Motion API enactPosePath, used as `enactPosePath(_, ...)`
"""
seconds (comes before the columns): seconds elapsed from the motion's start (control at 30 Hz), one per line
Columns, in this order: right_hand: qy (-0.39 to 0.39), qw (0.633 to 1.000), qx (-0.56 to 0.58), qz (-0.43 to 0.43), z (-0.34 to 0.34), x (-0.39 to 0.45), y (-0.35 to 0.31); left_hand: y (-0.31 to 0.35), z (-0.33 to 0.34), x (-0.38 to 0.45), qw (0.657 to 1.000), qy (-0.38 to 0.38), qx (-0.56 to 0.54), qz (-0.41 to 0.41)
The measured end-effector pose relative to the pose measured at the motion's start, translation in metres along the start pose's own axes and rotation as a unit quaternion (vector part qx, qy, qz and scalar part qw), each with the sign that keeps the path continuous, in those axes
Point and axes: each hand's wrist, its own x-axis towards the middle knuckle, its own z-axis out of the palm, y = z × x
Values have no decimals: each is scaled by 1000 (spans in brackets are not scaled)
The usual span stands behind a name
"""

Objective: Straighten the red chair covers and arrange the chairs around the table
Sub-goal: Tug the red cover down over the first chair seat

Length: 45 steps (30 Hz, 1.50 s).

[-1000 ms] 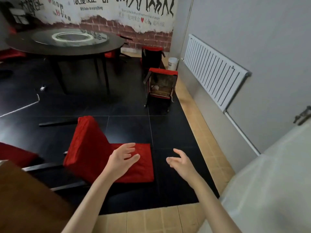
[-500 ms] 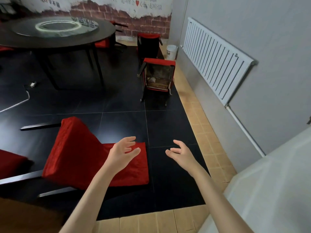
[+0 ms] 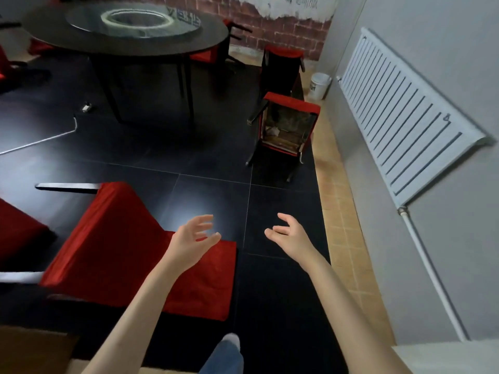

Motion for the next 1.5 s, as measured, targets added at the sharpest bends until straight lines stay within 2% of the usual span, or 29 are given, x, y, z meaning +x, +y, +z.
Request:
enactPosePath(0.47, 7, 1000, -3, 12, -102, 195, -70, 66, 56, 227, 997, 35, -64, -17)
enactPosePath(0.6, -18, 1000, -16, -7, -137, 273, -80, 85, 77, 294, 996, 55, -72, -20)
enactPosePath(0.73, -44, 998, -36, -40, -175, 363, -94, 107, 98, 363, 991, 108, -76, -22)
enactPosePath(0.93, -127, 987, -70, -64, -212, 485, -134, 134, 113, 440, 984, 156, -57, -61)
enactPosePath(1.2, -257, 948, -141, -123, -161, 598, -207, 128, 76, 497, 952, 274, -70, -114)
enactPosePath(1.5, -326, 906, -195, -184, -61, 690, -310, 100, -17, 567, 917, 351, -101, -163)
